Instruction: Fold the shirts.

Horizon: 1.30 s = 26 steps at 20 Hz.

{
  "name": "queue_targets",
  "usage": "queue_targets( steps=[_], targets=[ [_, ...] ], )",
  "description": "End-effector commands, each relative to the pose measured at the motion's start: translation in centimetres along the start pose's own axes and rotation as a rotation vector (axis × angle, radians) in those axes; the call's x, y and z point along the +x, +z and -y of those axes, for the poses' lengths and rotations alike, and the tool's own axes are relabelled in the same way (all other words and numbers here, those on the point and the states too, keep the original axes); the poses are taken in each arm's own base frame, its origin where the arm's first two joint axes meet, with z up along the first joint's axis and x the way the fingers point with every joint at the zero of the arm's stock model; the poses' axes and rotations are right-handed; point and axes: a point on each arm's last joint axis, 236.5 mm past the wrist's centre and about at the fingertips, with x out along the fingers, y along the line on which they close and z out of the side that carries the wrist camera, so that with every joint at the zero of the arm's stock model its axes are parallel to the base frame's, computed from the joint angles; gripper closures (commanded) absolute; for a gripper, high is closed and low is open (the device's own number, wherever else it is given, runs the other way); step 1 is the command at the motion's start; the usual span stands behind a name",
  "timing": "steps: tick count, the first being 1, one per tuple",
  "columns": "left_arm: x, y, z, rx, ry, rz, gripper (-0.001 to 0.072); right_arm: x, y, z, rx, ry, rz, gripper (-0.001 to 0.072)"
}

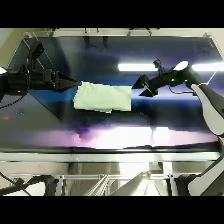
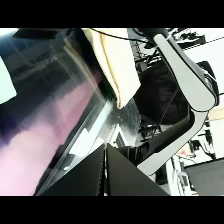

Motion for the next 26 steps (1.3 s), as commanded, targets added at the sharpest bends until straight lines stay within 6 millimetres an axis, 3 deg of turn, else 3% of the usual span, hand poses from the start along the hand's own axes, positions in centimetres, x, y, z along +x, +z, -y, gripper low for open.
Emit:
queue_targets(
  steps=[1, 5, 8, 9, 10, 13, 14, 16, 18, 19, 21, 23, 24, 26],
  targets=[
    [-0.1, -0.2, 0.5, 0.032, -0.011, -0.013, 0.0689, 3.7, -0.7, 2.4, 0.064, -0.016, -0.049, 0.0012],
    [-0.1, -0.6, 0.7, 0.051, -0.023, -0.027, 0.0688, 8.2, -1.5, 0.1, 0.046, 0.042, -0.06, 0.0016],
    [-0.1, -0.6, 0.7, 0.051, -0.024, -0.03, 0.0688, 9.4, -0.8, -4.2, 0.037, 0.187, -0.016, 0.0018],
    [-0.1, -0.6, 0.7, 0.051, -0.025, -0.03, 0.0688, 9.0, -0.6, -6.1, 0.035, 0.268, -0.009, 0.0228],
    [-0.1, -0.6, 0.7, 0.05, -0.025, -0.03, 0.0688, 8.2, -0.6, -8.3, 0.019, 0.366, -0.006, 0.0678],
    [-0.1, -0.6, 0.8, 0.05, -0.025, -0.03, 0.0689, 4.1, 0.1, -13.3, -0.05, 0.544, 0.046, 0.0689],
    [-0.1, -0.7, 0.8, 0.05, -0.028, -0.033, 0.0688, 2.0, 0.5, -14.3, -0.085, 0.545, 0.078, 0.0689],
    [-0.1, -1.0, 1.0, 0.05, -0.037, -0.045, 0.0689, -4.0, 1.7, -16.2, -0.155, 0.536, 0.179, 0.0689],
    [-0.1, -1.2, 1.2, 0.05, -0.045, -0.056, 0.0689, -12.5, 3.7, -16.7, -0.198, 0.448, 0.371, 0.069],
    [-0.1, -1.2, 1.2, 0.05, -0.045, -0.055, 0.0689, -17.6, 4.9, -15.8, -0.188, 0.379, 0.491, 0.069],
    [-0.1, -1.1, 1.1, 0.05, -0.039, -0.048, 0.0689, -28.3, 6.1, -12.1, -0.139, 0.233, 0.708, 0.069],
    [-0.1, -1.0, 1.0, 0.05, -0.038, -0.047, 0.0689, -38.0, 5.0, -6.8, -0.042, 0.092, 0.887, 0.069],
    [-0.1, -1.1, 1.1, 0.05, -0.038, -0.048, 0.0689, -42.0, 3.5, -3.8, 0.023, 0.03, 0.953, 0.069],
    [0.2, -1.1, 1.1, 0.051, -0.04, -0.052, 0.0689, -46.7, -0.5, 1.7, 0.155, -0.075, 0.991, 0.0689]
  ],
)
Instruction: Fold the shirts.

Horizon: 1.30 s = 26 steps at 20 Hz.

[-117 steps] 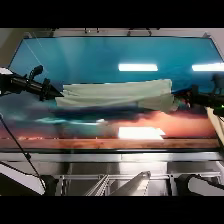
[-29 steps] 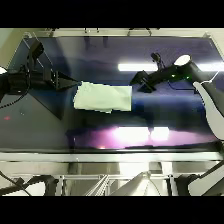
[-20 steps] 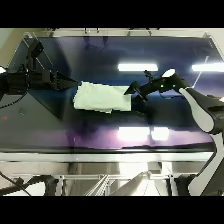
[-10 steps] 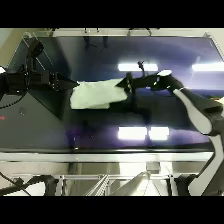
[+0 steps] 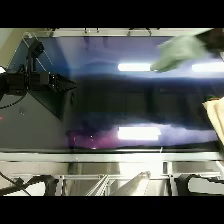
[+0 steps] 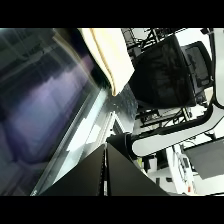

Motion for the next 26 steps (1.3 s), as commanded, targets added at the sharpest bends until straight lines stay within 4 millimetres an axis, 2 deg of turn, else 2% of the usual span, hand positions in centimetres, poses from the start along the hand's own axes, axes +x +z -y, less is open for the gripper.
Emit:
queue_targets(
  steps=[1, 4, 6, 7, 11, 13, 14, 15, 16, 19, 21, 22, 23, 24, 26],
  targets=[
    [0.5, -0.1, 0.1, 0.003, 0.001, -0.006, 0.0689, -13.6, 2.7, 8.8, 0.124, -0.329, 0.122, 0.069],
    [1.9, -0.3, 0.3, 0.012, 0.0, -0.025, 0.0689, -22.0, -1.1, 16.6, 0.225, -0.668, 0.044, 0.069],
    [3.2, -1.0, 0.8, 0.02, -0.011, -0.063, 0.0689, -27.1, -3.4, 20.5, 0.28, -0.918, 0.022, 0.069],
    [3.8, -1.4, 1.1, 0.025, -0.021, -0.08, 0.0689, -28.8, -4.6, 21.9, 0.301, -0.996, 0.008, 0.0689],
    [6.1, -2.6, 2.2, 0.042, -0.047, -0.136, 0.0689, -31.8, -11.6, 27.9, 0.486, -1.16, -0.125, 0.0688],
    [6.6, -3.0, 2.6, 0.046, -0.057, -0.153, 0.0689, -32.5, -14.3, 29.8, 0.604, -1.191, -0.143, 0.0669],
    [6.7, -3.0, 2.7, 0.047, -0.059, -0.156, 0.0689, -32.8, -15.2, 30.3, 0.664, -1.193, -0.144, 0.0477],
    [6.8, -3.1, 2.8, 0.047, -0.061, -0.158, 0.0689, -33.0, -16.0, 30.4, 0.724, -1.192, -0.153, 0.0146],
    [6.8, -3.1, 2.8, 0.047, -0.061, -0.157, 0.0689, -33.0, -16.8, 30.3, 0.755, -1.184, -0.185, 0.0013],
    [6.8, -3.0, 2.8, 0.047, -0.061, -0.156, 0.0689, -32.0, -17.0, 30.1, 0.773, -1.142, -0.202, 0.0014],
    [6.8, -3.0, 2.8, 0.048, -0.062, -0.155, 0.0689, -28.9, -15.4, 28.9, 0.776, -0.987, -0.155, 0.0023],
    [6.8, -2.9, 3.0, 0.048, -0.068, -0.151, 0.069, -26.8, -14.1, 27.8, 0.773, -0.876, -0.119, 0.0247],
    [6.8, -2.9, 3.1, 0.05, -0.07, -0.15, 0.069, -24.3, -12.3, 26.0, 0.733, -0.727, -0.092, 0.0695],
    [6.6, -2.9, 3.4, 0.061, -0.075, -0.159, 0.0691, -22.2, -10.8, 23.9, 0.698, -0.596, -0.076, 0.0688],
    [5.6, -2.0, 4.8, 0.099, -0.081, -0.167, 0.0705, -19.6, -9.2, 19.6, 0.631, -0.438, -0.073, 0.0688]
  ],
)
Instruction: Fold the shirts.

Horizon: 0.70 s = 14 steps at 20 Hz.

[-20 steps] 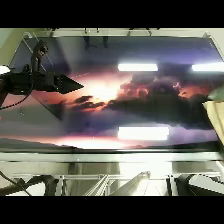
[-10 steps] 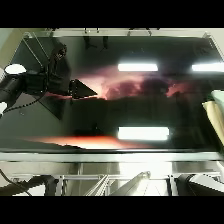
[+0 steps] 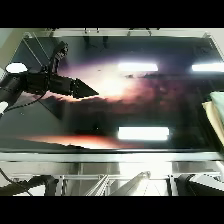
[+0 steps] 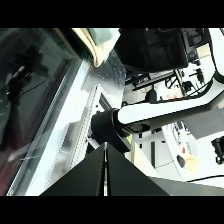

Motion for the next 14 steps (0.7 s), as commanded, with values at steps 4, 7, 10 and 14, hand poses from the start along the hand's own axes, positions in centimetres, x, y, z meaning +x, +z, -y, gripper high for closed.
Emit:
queue_targets(
  steps=[4, 7, 10, 14],
  targets=[
    [-4.5, 3.3, 4.0, 0.094, 0.07, 0.076, 0.0708, -1.7, -8.3, -12.9, -0.413, 0.307, -0.011, 0.0689],
    [-5.4, 0.4, 4.4, 0.034, 0.097, 0.126, 0.0707, 0.3, -18.2, -14.7, -0.674, 0.335, -0.048, 0.069],
    [-3.7, -7.2, 3.4, -0.123, 0.079, 0.139, 0.0707, 4.6, -28.2, -11.8, -0.862, 0.381, -0.099, 0.0689],
    [-0.4, -16.3, 0.4, -0.285, 0.081, 0.165, 0.0686, 10.0, -34.9, -5.7, -0.973, 0.427, -0.147, 0.0688]
  ],
)
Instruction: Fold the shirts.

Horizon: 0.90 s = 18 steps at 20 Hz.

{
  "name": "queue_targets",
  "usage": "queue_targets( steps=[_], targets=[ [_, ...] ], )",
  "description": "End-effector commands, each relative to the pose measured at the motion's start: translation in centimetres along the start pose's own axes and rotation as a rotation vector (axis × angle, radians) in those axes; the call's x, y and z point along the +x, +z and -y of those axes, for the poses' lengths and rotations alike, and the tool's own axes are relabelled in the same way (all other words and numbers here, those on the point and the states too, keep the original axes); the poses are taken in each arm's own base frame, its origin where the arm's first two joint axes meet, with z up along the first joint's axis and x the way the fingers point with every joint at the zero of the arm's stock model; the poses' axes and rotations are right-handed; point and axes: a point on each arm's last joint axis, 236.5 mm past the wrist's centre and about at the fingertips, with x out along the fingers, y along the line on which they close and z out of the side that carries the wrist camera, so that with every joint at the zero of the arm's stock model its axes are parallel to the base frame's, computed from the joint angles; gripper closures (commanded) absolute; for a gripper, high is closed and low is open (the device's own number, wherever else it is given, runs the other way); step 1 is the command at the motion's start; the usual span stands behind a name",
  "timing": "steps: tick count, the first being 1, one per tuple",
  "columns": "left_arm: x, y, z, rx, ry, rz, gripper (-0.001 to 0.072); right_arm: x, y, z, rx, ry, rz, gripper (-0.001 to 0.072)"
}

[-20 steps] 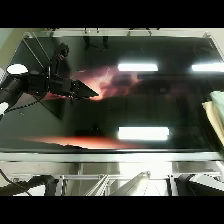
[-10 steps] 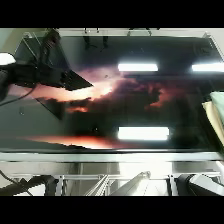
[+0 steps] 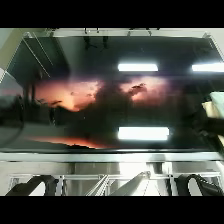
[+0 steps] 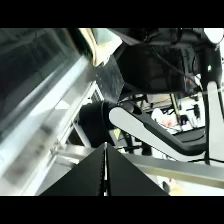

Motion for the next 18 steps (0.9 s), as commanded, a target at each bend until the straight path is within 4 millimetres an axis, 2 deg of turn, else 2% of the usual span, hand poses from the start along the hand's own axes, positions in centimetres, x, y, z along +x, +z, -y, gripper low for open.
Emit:
queue_targets(
  steps=[1, 4, 8, 18],
  targets=[
    [1.6, -6.5, -3.7, -0.117, 0.02, 0.032, 0.0686, 3.8, -6.6, 0.5, -0.108, 0.053, -0.022, 0.0689],
    [2.0, -8.1, -4.2, -0.11, 0.018, 0.028, 0.0688, 3.9, -7.0, -0.2, -0.108, 0.083, -0.037, 0.0689],
    [1.9, -7.9, -3.6, -0.077, 0.02, 0.045, 0.0689, 3.9, -7.0, -1.2, -0.082, 0.128, -0.038, 0.0689],
    [1.5, -8.4, -1.2, 0.1, 0.051, 0.086, 0.0689, 3.9, -7.1, -1.2, -0.082, 0.128, -0.041, 0.0688]
  ],
)
